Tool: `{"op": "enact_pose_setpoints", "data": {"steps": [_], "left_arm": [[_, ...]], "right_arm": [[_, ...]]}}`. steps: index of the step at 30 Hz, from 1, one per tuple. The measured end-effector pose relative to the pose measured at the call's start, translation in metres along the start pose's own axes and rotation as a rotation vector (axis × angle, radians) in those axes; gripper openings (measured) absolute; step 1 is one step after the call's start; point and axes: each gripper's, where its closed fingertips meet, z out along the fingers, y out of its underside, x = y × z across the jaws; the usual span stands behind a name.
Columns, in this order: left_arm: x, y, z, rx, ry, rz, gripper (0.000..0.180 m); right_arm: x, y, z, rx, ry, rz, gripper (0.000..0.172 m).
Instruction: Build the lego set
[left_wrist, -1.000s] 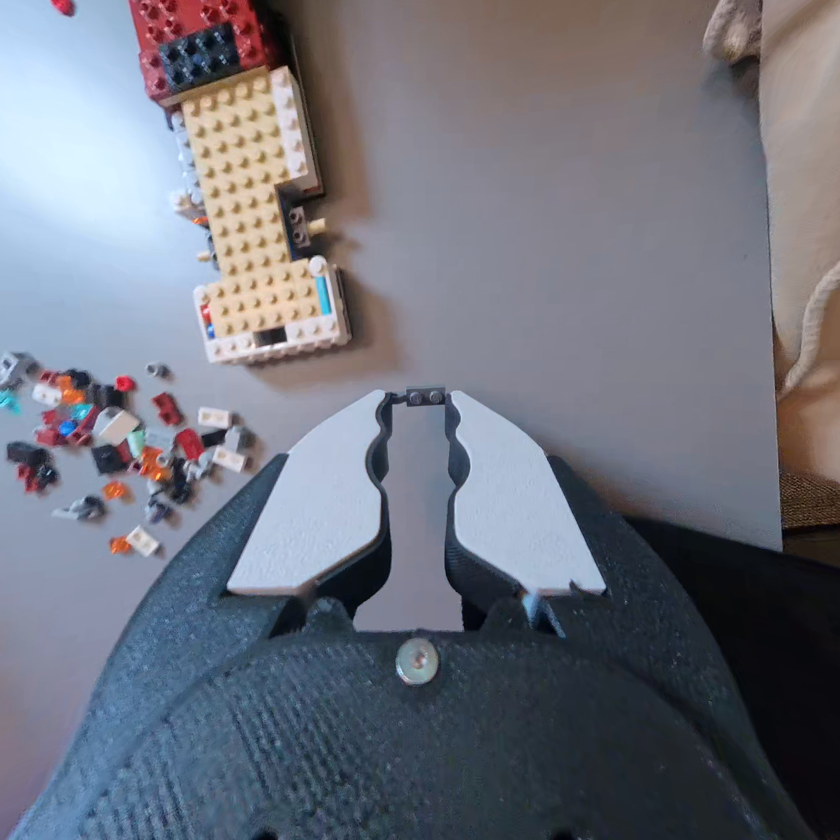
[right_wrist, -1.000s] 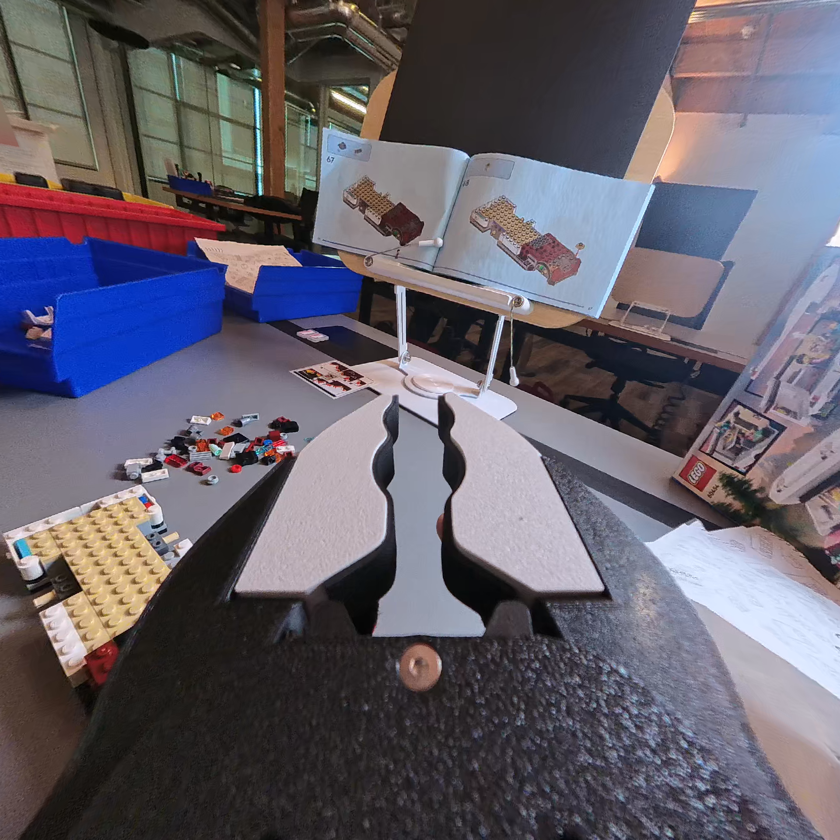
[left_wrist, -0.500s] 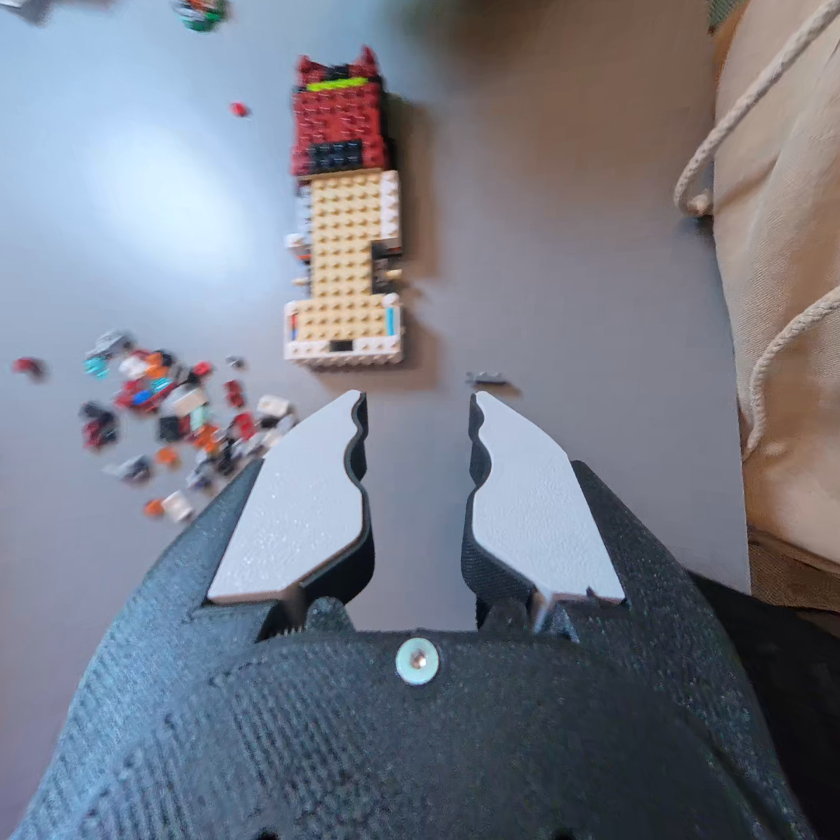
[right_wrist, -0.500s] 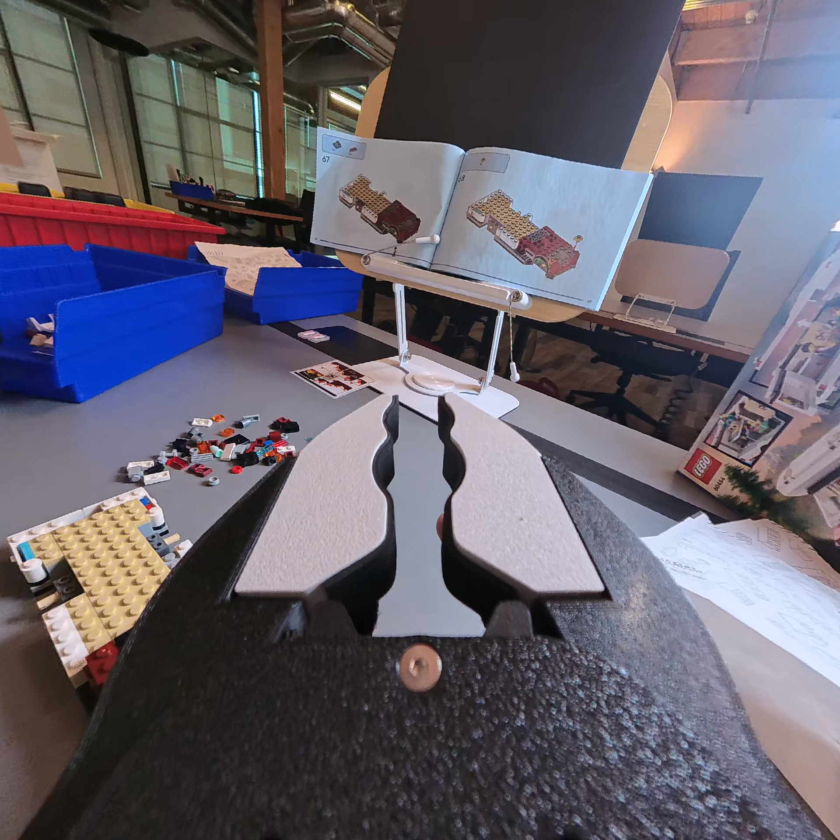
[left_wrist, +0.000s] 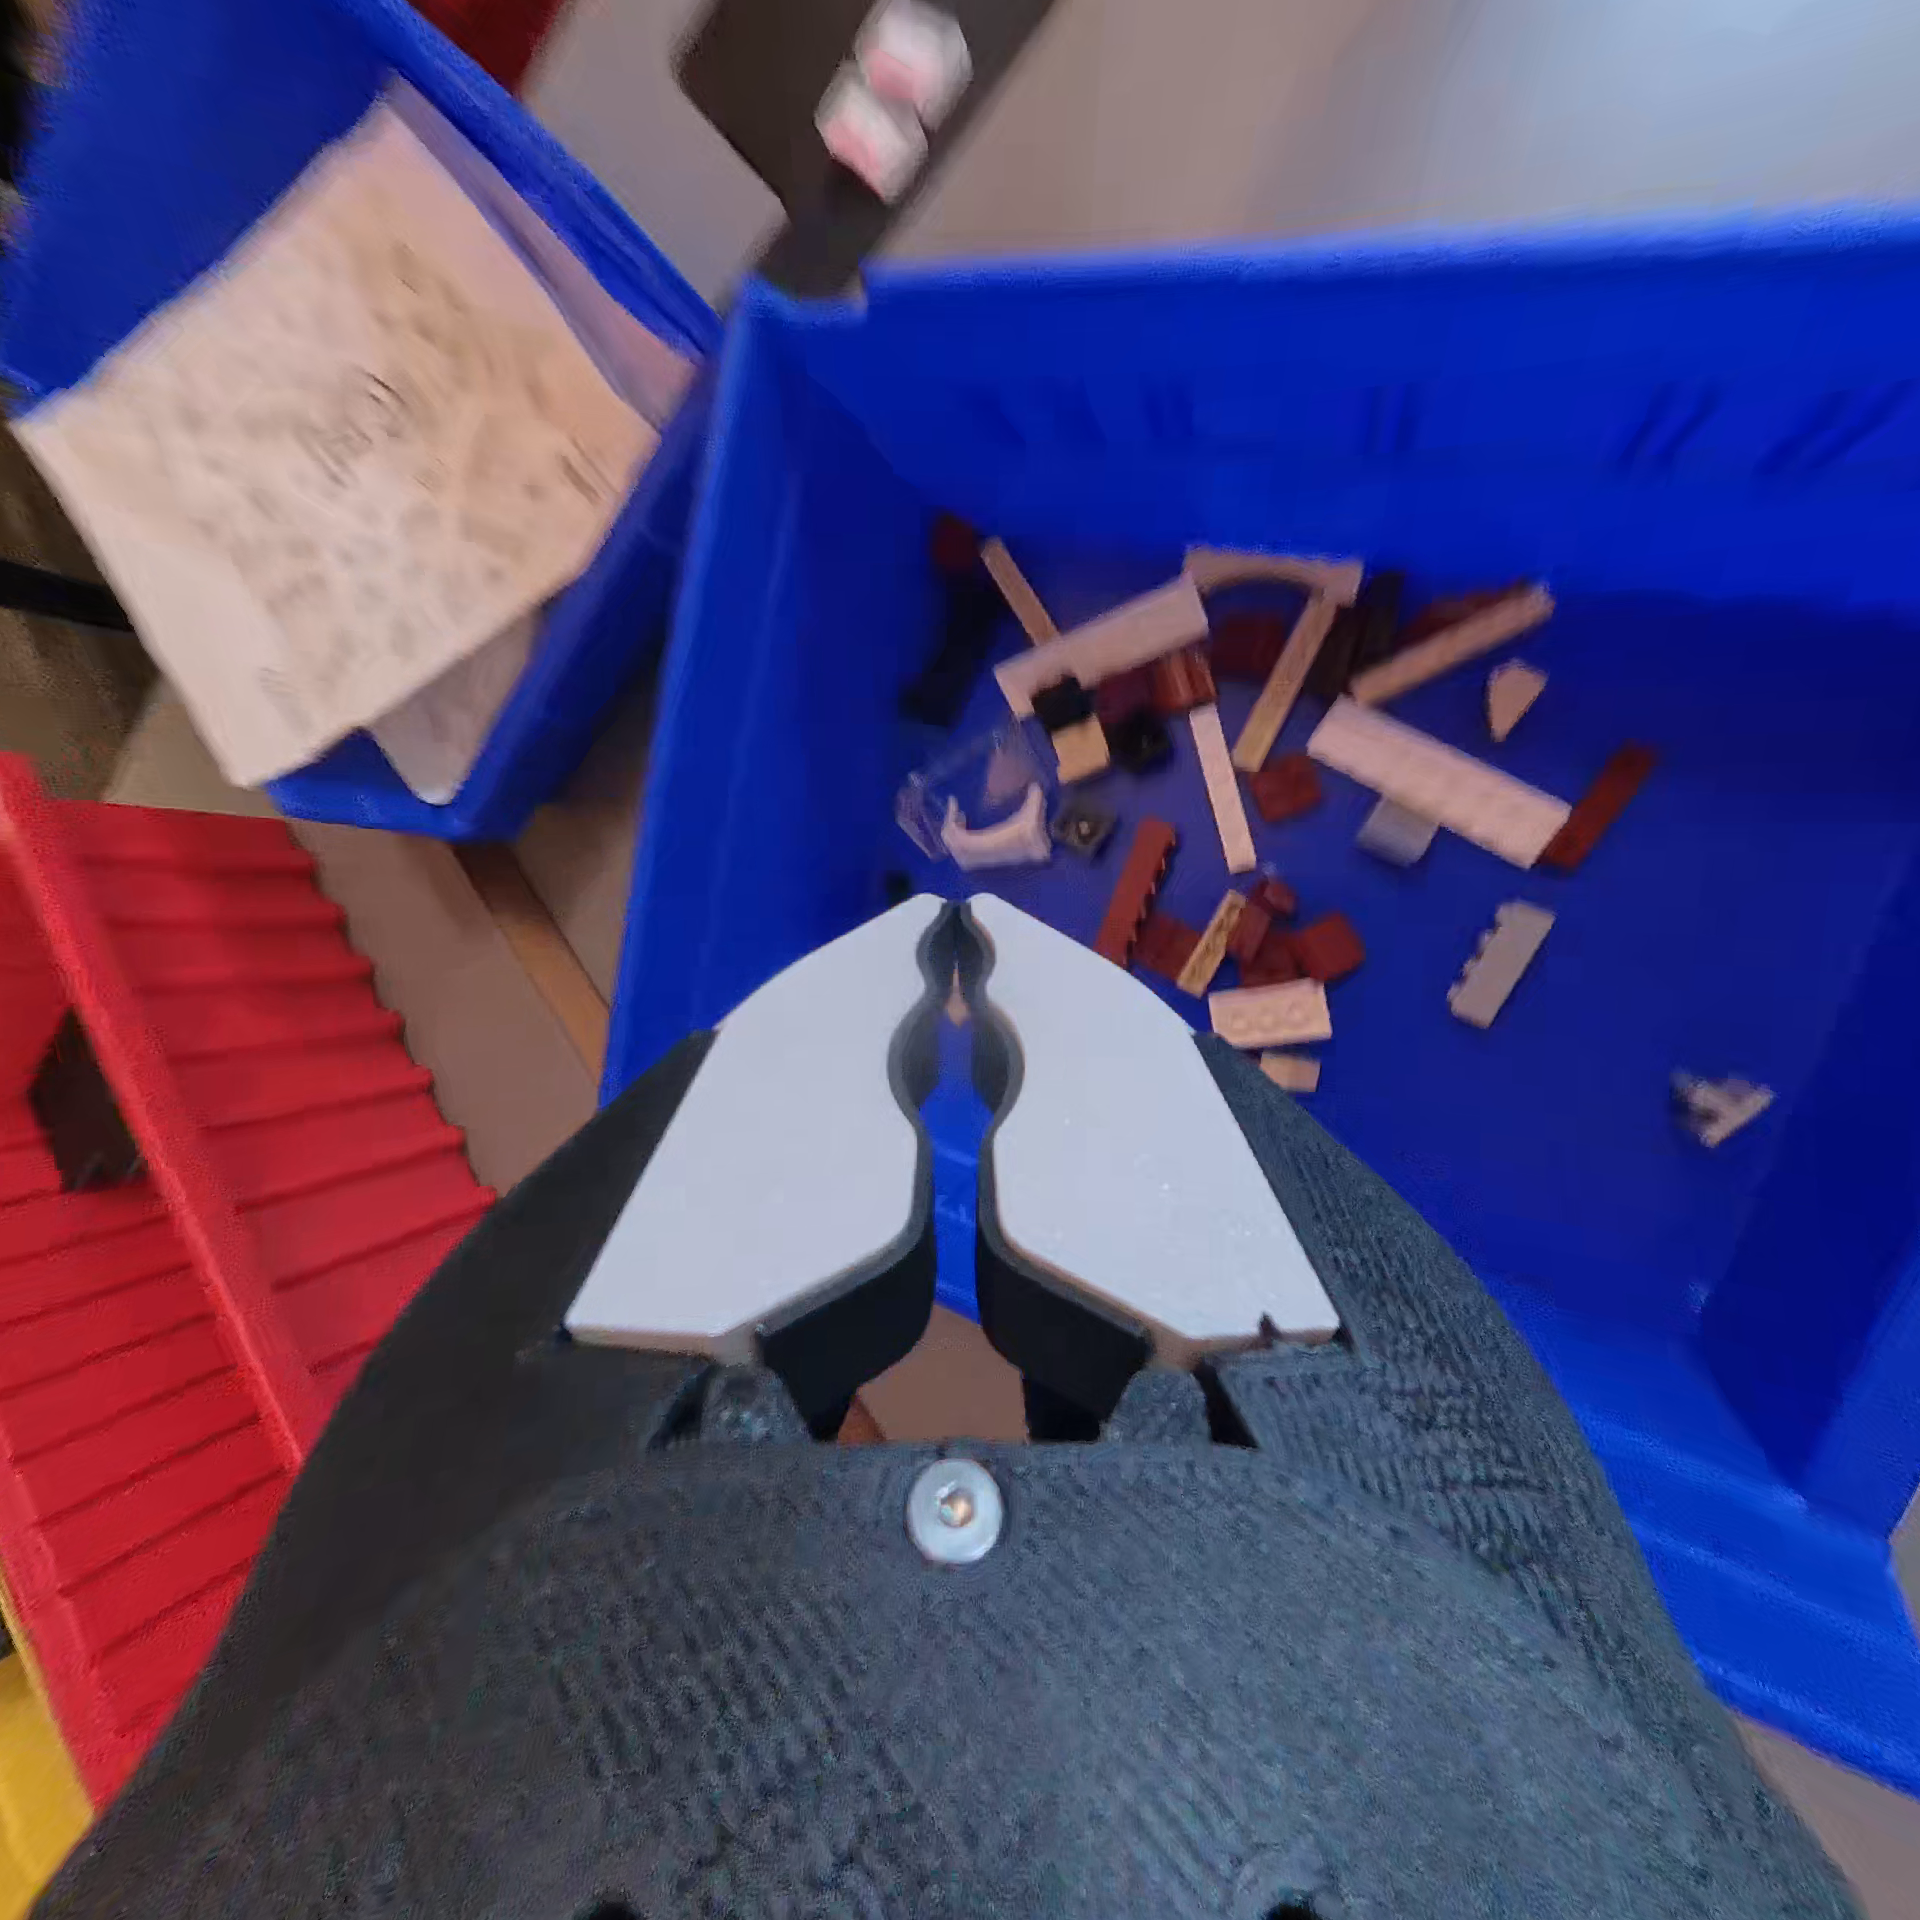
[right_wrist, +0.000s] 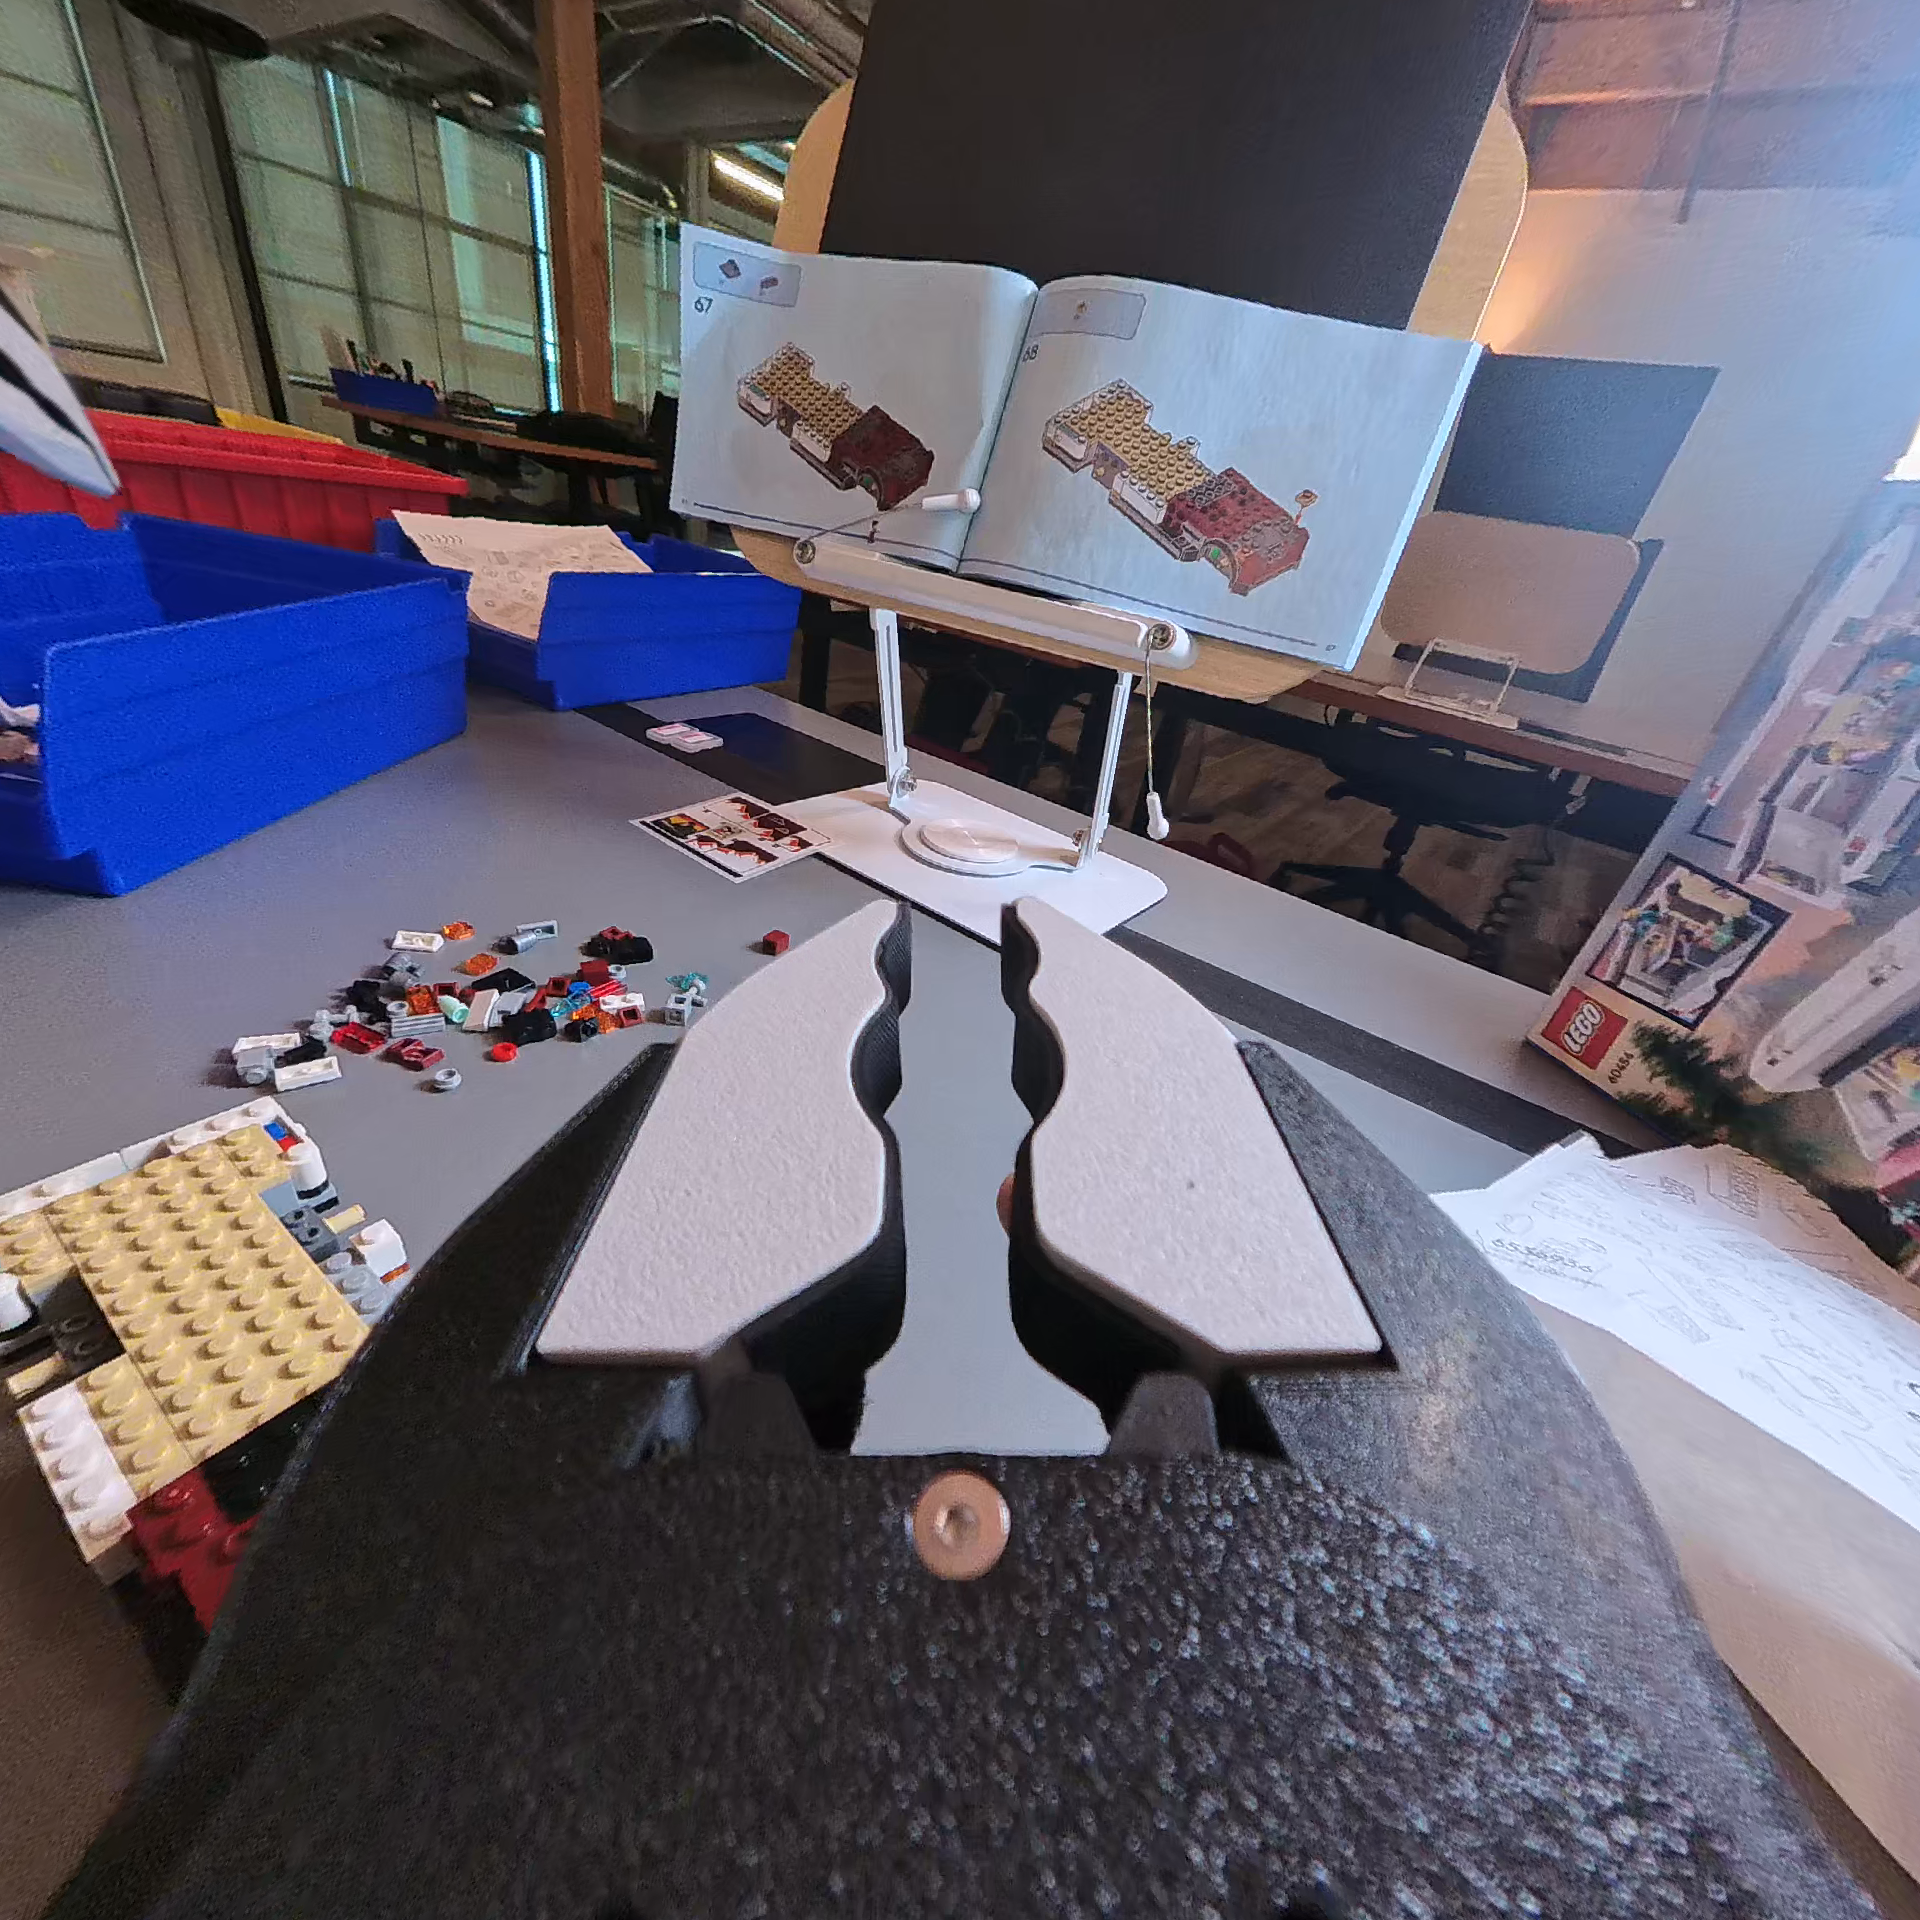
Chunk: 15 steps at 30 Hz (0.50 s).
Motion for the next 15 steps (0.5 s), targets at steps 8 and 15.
{"op": "enact_pose_setpoints", "data": {"steps": [8,15], "left_arm": [[0.032,0.064,0.059,-0.465,0.283,0.165,0.017],[0.039,0.088,0.078,-0.665,0.383,0.141,0.023]], "right_arm": [[0.000,0.010,0.004,-0.033,0.009,0.002,0.016],[0.003,0.012,0.003,-0.036,0.010,0.014,0.016]]}}
